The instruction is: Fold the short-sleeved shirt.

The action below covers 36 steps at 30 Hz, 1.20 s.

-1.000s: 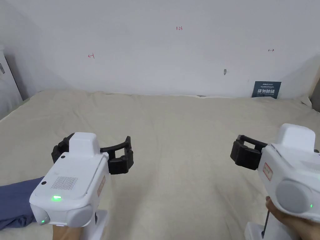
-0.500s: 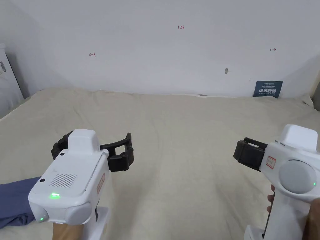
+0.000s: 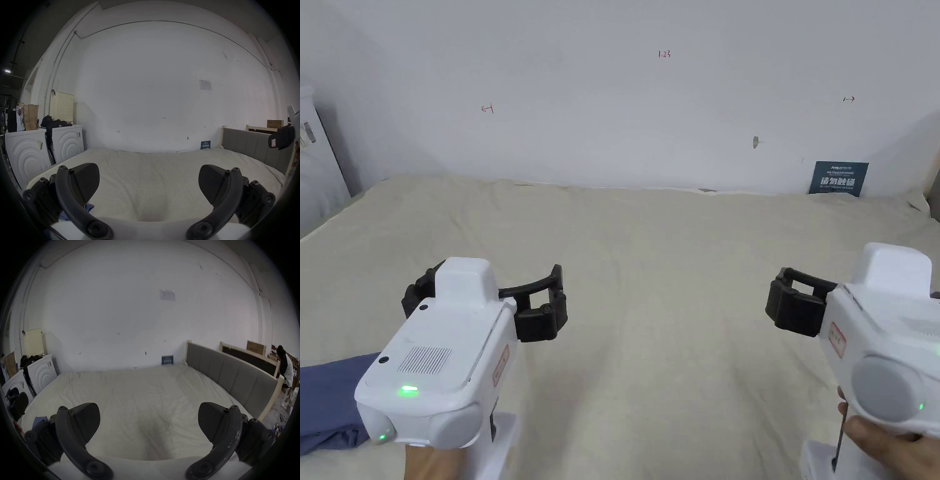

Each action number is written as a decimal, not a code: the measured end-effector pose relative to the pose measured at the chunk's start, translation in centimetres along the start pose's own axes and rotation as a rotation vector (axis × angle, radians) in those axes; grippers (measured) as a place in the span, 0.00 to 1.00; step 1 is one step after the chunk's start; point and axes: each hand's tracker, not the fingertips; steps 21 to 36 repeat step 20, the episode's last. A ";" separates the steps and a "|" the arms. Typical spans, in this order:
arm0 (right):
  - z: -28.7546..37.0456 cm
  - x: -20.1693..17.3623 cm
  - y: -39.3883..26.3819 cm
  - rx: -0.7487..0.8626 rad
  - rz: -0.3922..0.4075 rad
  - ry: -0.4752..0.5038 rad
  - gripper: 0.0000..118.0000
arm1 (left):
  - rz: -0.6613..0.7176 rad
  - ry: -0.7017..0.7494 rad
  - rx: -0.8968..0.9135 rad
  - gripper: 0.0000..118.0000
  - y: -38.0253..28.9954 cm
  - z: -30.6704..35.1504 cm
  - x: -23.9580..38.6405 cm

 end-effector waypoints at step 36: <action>0.4 0.4 -2.1 0.281 0.046 0.070 1.00 | -0.016 0.005 -0.003 1.00 -0.2 -0.1 0.2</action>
